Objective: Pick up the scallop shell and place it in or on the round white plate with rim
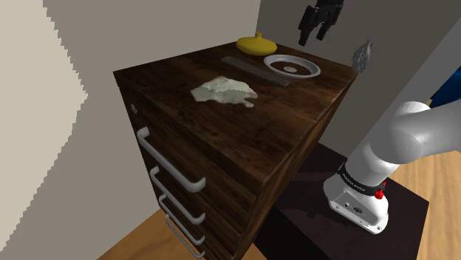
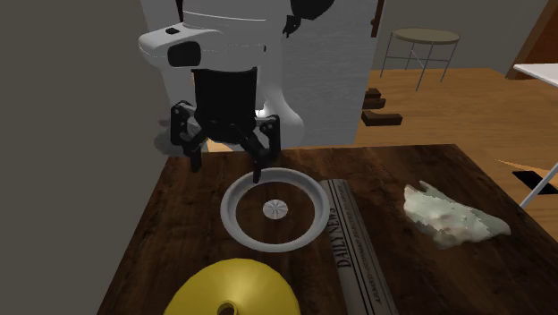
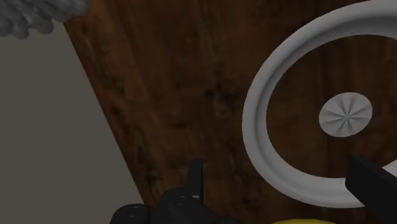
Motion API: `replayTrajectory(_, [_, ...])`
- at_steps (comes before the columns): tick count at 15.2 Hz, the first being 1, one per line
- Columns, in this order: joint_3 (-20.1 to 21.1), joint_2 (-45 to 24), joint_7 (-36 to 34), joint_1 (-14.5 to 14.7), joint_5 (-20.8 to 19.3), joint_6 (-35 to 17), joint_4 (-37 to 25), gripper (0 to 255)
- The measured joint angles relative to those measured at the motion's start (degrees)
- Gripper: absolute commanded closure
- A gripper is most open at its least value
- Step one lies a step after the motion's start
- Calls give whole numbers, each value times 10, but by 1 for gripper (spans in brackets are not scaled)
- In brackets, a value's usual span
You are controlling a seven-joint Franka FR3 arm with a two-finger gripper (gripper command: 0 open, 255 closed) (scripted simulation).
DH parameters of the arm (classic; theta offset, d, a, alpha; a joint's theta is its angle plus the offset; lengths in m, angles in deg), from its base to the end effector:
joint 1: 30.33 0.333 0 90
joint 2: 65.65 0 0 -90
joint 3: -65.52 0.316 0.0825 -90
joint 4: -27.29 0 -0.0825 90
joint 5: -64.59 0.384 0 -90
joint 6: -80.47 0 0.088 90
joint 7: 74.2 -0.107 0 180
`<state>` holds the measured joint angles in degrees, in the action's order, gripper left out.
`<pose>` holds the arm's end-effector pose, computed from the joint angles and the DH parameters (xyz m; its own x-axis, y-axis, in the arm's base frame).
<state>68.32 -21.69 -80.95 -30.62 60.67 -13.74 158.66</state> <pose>0.3199 0.0126 0.6218 0.9886 -0.0782 0.1286 -0.0899 -0.9921 0.0876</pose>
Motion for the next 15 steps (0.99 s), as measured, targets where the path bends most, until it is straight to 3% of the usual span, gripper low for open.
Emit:
replayTrajectory(4, [-16, 55, -5, -13, -5, 4, 28, 0])
replayTrajectory(15, [-91, 347, -36, -98, -40, 49, 156, 0])
